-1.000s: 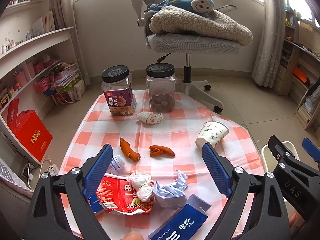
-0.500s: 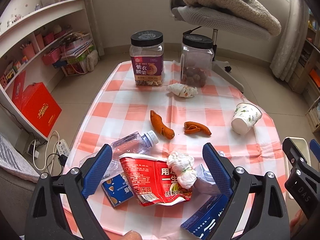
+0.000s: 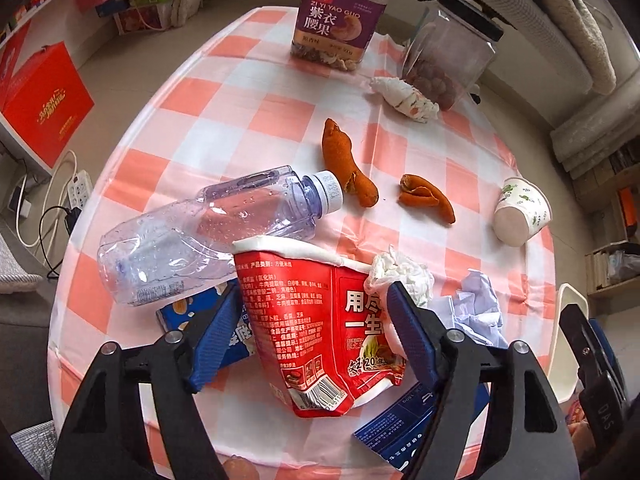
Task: Collect trash
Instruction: 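Grasp the red noodle cup with the left tool, then grasp the crumpled white tissue with the right tool while left tool holds the noodle cup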
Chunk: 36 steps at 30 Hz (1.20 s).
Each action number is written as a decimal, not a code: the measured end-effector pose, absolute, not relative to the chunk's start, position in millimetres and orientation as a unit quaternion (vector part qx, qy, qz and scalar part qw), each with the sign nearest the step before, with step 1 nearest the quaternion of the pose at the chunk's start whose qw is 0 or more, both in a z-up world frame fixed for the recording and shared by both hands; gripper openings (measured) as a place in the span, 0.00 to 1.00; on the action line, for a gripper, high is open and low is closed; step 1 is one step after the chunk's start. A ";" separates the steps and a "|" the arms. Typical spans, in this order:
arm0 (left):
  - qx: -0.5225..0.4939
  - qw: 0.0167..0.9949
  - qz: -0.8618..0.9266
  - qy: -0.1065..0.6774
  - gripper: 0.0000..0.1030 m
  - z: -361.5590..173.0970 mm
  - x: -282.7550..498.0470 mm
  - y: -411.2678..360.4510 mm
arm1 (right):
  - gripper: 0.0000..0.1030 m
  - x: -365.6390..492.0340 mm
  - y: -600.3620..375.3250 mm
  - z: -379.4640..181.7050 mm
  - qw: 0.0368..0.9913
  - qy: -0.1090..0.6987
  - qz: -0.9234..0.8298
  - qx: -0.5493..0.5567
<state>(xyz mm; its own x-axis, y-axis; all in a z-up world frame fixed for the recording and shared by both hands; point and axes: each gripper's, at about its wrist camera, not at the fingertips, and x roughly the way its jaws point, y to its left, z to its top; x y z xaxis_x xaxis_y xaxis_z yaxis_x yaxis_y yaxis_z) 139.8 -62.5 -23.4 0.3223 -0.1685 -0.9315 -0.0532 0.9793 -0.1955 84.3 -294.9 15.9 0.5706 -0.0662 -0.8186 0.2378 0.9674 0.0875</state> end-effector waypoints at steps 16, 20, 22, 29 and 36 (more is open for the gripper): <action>-0.043 0.864 -0.064 0.497 0.30 40.4 118.5 -58.5 | 0.93 108.4 -276.1 4.5 0.870 0.481 -0.026 0.104; -0.013 0.905 -0.021 0.425 0.30 77.6 106.8 -40.9 | 0.93 118.0 -255.8 0.0 0.864 0.496 0.008 0.085; -0.014 0.912 -0.004 0.409 0.30 87.0 107.1 -29.2 | 0.93 125.0 -247.2 -7.0 0.856 0.509 0.021 0.089; -0.066 0.911 0.014 0.407 0.30 99.4 116.8 6.5 | 0.93 153.7 -232.6 -22.2 0.847 0.519 0.030 0.109; -0.079 0.906 0.013 0.416 0.30 96.0 121.8 10.4 | 0.92 183.9 -215.7 -37.0 0.844 0.533 0.026 0.052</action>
<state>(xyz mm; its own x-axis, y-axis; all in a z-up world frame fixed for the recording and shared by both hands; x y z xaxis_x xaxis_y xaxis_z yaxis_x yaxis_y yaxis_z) 121.8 10.4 96.0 0.6541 -0.0424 -0.7552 -0.0894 0.9871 -0.1329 183.9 -215.7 -37.0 0.4300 0.0991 -0.8974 0.0117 0.9933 0.1152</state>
